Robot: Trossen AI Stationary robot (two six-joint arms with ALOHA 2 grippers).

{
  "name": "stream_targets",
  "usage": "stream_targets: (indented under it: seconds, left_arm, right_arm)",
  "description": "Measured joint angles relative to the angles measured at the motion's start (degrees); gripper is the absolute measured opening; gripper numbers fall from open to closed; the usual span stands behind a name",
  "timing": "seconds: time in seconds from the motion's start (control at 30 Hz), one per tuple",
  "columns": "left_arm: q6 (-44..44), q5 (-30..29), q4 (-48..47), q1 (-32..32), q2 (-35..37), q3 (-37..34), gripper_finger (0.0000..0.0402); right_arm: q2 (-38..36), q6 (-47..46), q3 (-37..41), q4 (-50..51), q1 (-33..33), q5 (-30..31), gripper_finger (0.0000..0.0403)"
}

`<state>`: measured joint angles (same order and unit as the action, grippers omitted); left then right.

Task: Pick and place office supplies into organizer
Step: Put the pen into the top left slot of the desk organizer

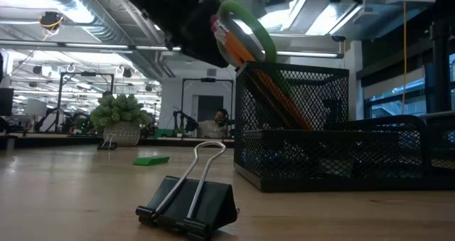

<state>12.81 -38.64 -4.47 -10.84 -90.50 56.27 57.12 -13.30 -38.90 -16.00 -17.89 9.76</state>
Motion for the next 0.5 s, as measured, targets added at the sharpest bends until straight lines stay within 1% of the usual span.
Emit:
stream_targets:
  seconds: [0.07, 0.2, 0.3, 0.5]
  left_arm:
    - [1.94, -0.72, 0.10, -1.37, 0.00, 0.00, 0.0058]
    - [6.79, -2.45, 0.11, -3.65, 0.00, 0.00, 0.0058]
    - [7.62, -3.75, 0.52, -4.96, 0.00, 0.00, 0.0058]
    - [7.57, -3.88, -0.07, -6.46, 0.00, 0.00, 0.0058]
  right_arm:
    - [1.37, -0.25, 2.30, -3.96, -0.16, -0.32, 0.0041]
    - [4.94, -3.14, 3.48, -6.37, -0.15, -0.42, 0.0041]
    - [9.40, -1.18, 1.38, -8.51, -0.37, -0.78, 0.0041]
    - [17.92, 6.03, -4.63, -9.51, -1.51, -4.75, 0.0041]
